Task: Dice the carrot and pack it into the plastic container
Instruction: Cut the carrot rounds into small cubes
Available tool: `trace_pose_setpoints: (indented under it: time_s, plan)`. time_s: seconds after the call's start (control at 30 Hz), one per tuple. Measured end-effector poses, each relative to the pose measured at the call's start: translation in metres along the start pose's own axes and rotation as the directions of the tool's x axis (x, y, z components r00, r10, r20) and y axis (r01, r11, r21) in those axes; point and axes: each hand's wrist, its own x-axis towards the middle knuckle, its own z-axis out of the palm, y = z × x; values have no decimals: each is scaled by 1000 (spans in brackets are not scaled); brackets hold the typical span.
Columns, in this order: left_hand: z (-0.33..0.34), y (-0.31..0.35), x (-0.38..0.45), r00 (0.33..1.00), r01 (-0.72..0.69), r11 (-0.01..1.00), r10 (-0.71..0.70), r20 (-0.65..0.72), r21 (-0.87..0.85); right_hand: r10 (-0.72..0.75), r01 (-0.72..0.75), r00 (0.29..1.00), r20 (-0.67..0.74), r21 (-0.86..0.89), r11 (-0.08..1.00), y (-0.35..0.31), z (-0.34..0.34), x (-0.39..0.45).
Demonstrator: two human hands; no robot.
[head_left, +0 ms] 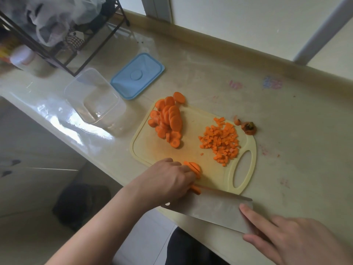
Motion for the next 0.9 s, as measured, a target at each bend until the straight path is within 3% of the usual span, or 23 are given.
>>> trace_pose_setpoints:
  time_s: [0.43, 0.6, 0.9]
  plan:
    - [4, -4, 1, 999, -33, 997, 30, 38, 68, 47, -47, 999, 5, 47, 998, 1, -4, -4]
    - [6, -20, 3, 999, 41, 997, -41, 2, 64, 74, -75, 997, 27, 60, 995, 5, -8, -7]
    - [11, -23, 6, 994, 46, 999, -47, -95, -22, 196, -215, 970, 146, 131, 968, 12, -16, -20]
